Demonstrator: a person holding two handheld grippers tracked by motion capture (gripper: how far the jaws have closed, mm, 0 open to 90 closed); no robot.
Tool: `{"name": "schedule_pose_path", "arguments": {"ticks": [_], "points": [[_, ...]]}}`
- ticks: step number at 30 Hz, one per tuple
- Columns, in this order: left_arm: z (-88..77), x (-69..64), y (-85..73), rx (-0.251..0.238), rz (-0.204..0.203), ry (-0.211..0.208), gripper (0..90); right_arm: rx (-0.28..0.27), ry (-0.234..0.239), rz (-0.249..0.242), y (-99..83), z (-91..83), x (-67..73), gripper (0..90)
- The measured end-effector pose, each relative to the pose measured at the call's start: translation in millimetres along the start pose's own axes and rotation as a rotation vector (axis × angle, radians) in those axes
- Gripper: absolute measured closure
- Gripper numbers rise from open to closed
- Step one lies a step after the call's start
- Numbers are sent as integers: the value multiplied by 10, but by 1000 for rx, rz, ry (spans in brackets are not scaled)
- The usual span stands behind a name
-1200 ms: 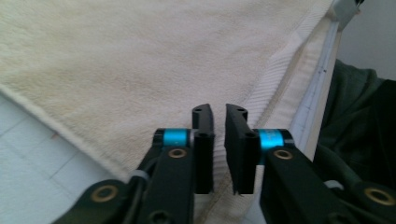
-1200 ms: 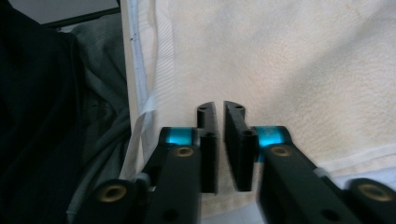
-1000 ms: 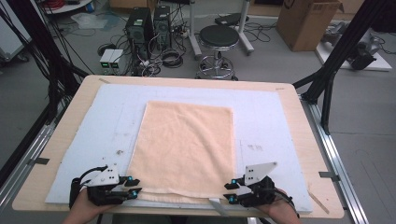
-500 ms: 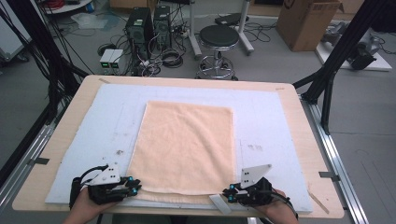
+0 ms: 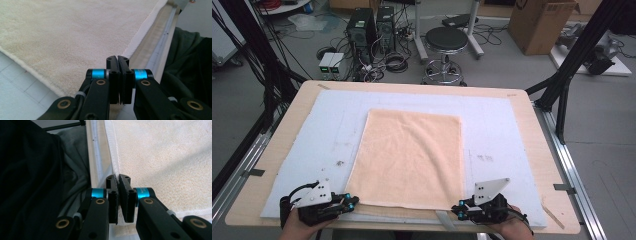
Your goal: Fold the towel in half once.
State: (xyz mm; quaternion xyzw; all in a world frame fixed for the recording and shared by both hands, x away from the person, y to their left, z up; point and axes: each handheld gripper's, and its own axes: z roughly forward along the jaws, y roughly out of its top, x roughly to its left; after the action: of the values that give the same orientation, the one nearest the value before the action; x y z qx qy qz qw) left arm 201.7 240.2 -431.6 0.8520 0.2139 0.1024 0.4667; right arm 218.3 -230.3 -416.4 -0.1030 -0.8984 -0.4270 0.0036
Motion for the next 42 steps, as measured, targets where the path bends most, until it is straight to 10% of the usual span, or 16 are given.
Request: {"name": "schedule_pose_path", "arguments": {"ticks": [9,22,34,42], "points": [[19,-35,-38,26,-10,-46,836,31,87,37,-84,81,-16,738],[-8,142,28,-74,-98,15,536,-106,-56,149,-57,-3,-266,474],[-5,239,52,-85,-133,23,481,-133,15,141,-43,-57,-278,400],[-9,256,61,-94,-139,37,462,-110,-57,187,-40,-31,-375,352]]}}
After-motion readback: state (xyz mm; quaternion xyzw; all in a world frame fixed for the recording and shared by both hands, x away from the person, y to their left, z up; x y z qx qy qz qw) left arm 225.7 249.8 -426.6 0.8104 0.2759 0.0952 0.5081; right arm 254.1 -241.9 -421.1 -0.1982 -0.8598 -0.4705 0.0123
